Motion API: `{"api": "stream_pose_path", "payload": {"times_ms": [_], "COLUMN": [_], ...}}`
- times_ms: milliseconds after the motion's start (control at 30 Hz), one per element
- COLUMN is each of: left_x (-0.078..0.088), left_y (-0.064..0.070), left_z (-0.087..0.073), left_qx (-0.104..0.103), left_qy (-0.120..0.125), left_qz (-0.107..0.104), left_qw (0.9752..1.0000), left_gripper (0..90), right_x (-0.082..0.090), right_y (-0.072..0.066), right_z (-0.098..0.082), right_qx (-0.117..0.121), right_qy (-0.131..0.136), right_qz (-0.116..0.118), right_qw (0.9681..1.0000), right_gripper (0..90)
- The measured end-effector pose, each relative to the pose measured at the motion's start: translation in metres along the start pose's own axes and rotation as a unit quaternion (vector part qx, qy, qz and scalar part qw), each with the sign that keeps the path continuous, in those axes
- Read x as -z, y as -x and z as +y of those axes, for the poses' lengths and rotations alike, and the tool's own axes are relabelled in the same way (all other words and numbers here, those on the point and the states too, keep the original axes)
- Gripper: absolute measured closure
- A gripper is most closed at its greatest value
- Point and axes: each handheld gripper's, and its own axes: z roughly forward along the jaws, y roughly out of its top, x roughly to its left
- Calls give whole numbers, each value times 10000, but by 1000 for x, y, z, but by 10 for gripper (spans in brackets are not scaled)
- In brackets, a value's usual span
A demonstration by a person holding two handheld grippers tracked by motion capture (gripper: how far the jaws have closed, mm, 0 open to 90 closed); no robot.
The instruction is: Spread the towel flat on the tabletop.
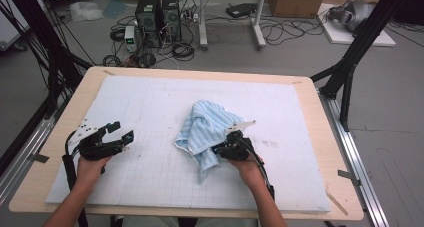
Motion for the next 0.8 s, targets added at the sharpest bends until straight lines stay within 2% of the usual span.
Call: {"api": "stream_pose_path", "payload": {"times_ms": [67,133,167,200,233,267,300,333,400,433,467,500,533,567,600,633,667,700,733,800], "left_x": [0,-2,-3,-4,-5,-6,-7,-9,-14,-18,-21,-29,-29,-35,-35,-40,-44,-54,-54,-66], "left_y": [2,4,5,8,10,12,14,16,22,26,30,38,38,44,44,49,52,61,61,71], "left_z": [0,0,0,1,1,2,2,3,4,4,4,4,4,6,6,6,7,11,11,15], "left_qx": [-12,-9,-13,0,0,-1,44,69,112,127,103,-19,-19,-113,-113,-133,-165,-226,-226,-309], "left_qy": [-10,-30,-57,-61,-63,-70,-55,-58,-98,-135,-210,-326,-326,-414,-414,-416,-438,-499,-499,-541], "left_qz": [-77,-110,-131,-110,-76,-101,-144,-215,-423,-541,-669,-843,-843,-983,-983,-1074,-1132,-1271,-1271,-1391], "left_qw": [10000,9999,9999,9999,10000,9999,9999,9997,9990,9984,9975,9959,9959,9942,9942,9933,9925,9904,9904,9883], "left_gripper": [310,307,307,281,281,280,280,280,288,288,291,292,292,292,294,297,298,298,298,298], "right_x": [5,19,19,27,27,35,35,43,52,52,56,61,62,63,63,65,65,66,66,69], "right_y": [-2,-8,-8,-10,-10,-9,-9,-6,-2,-2,0,5,7,9,9,11,13,14,14,16], "right_z": [-4,-19,-19,-27,-27,-32,-32,-37,-40,-40,-41,-43,-44,-45,-45,-47,-47,-48,-48,-48], "right_qx": [48,152,152,148,148,102,102,-6,-112,-112,-125,-165,-220,-271,-271,-336,-340,-369,-369,-387], "right_qy": [8,55,55,102,102,199,199,380,629,629,727,867,896,905,905,889,885,871,871,928], "right_qz": [25,37,37,14,14,22,22,-65,-176,-176,-323,-506,-582,-655,-655,-861,-958,-1025,-1025,-1132], "right_qw": [10000,9999,9999,9998,9998,9997,9997,9993,9978,9978,9968,9948,9940,9934,9934,9917,9909,9902,9902,9885], "right_gripper": [775,774,774,752,752,652,652,564,468,468,434,404,403,403,403,402,401,401,401,400]}}
